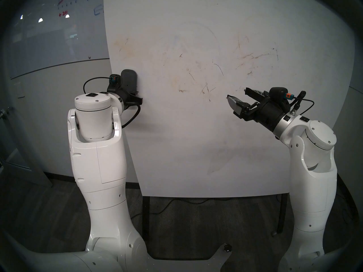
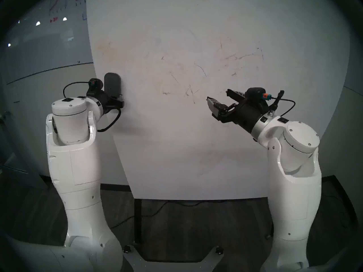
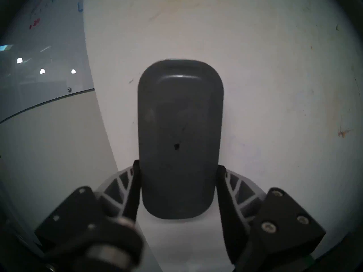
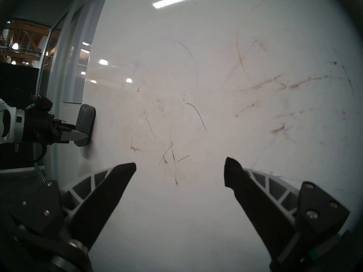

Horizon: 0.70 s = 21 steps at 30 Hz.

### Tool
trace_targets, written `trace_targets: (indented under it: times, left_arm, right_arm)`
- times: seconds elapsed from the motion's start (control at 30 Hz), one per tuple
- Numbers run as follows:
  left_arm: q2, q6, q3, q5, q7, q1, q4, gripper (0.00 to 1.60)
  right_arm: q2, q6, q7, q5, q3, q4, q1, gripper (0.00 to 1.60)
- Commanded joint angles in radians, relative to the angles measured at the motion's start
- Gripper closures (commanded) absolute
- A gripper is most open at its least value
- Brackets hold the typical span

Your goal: Erase all marks on the whiteboard with the eraser

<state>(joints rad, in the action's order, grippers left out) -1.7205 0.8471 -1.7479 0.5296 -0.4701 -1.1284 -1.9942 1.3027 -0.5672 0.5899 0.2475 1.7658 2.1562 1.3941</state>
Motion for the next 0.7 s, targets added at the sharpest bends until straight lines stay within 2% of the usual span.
trace_targets:
  times: [0.0, 0.17, 0.2, 0.33, 0.4, 0.43, 0.67]
  left_arm:
    - [-0.005, 0.0, 0.0, -0.016, -0.01, 0.045, -0.007, 1.6]
    - [-0.006, 0.0, -0.004, -0.021, -0.011, 0.05, -0.001, 1.6]
    - [-0.006, -0.001, -0.004, -0.022, -0.011, 0.051, 0.0, 1.29]
    - [-0.006, -0.001, 0.0, -0.022, -0.017, 0.049, -0.009, 0.83]
    - [-0.006, -0.001, 0.003, -0.022, -0.019, 0.045, -0.018, 0.04]
    - [-0.007, 0.0, 0.004, -0.021, -0.02, 0.043, -0.022, 0.0]
    - [-0.011, -0.004, 0.018, -0.015, -0.022, 0.014, -0.08, 0.0]
  right_arm:
    - [-0.002, 0.006, 0.002, -0.001, -0.002, 0.013, -0.009, 0.0]
    - [-0.002, 0.006, 0.002, -0.001, -0.002, 0.013, -0.009, 0.0]
    - [-0.002, 0.006, 0.002, -0.001, -0.002, 0.013, -0.009, 0.0]
    - [-0.002, 0.006, 0.002, -0.001, -0.002, 0.013, -0.009, 0.0]
    - [-0.002, 0.006, 0.002, -0.001, -0.002, 0.013, -0.009, 0.0]
    - [-0.002, 0.006, 0.002, -0.001, -0.002, 0.013, -0.009, 0.0]
    - [-0.002, 0.006, 0.002, -0.001, -0.002, 0.013, -0.009, 0.0]
